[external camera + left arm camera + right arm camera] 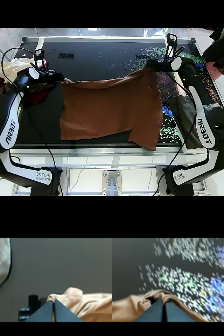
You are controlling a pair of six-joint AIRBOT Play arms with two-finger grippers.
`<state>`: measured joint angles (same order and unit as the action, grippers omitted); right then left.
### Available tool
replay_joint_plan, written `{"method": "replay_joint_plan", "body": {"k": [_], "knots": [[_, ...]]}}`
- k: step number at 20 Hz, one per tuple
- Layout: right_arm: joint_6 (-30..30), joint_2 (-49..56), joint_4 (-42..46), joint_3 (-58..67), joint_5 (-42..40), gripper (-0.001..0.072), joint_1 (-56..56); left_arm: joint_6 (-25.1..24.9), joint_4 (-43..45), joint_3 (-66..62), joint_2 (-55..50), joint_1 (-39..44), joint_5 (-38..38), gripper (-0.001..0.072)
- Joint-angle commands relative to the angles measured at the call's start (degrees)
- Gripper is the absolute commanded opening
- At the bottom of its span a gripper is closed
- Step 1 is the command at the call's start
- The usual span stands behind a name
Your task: Fold the shirts.
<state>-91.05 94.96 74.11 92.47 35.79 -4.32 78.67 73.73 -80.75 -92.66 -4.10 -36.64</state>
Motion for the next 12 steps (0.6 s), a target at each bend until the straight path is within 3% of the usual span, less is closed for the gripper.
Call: {"method": "replay_joint_plan", "body": {"k": [1,2,3,7,9,12], "knots": [[-0.1,0.5,-5.5,0.0,-7.1,0.0371,0.4,0.6,-3.1,-2.0,-0.1,0.4,1.5,0.0101],[0.0,-0.4,-5.2,0.7,-4.5,0.0494,0.8,0.6,-3.3,-3.3,1.0,0.4,-0.7,0.0285],[0.0,-1.4,-4.9,2.2,-0.3,0.0493,1.5,0.6,-3.3,-4.6,2.6,0.1,-3.8,0.0437],[0.8,-8.7,5.5,10.4,25.8,0.0493,8.0,0.6,0.1,-5.4,14.6,-5.9,-17.4,0.0442],[4.3,-13.4,6.8,10.1,35.5,0.0493,12.6,0.7,-0.1,-2.8,20.6,-11.6,-25.5,0.0441],[8.7,-18.8,4.9,3.8,43.8,0.0494,18.6,2.8,-2.2,13.7,30.8,-19.7,-29.5,0.0440]]}}
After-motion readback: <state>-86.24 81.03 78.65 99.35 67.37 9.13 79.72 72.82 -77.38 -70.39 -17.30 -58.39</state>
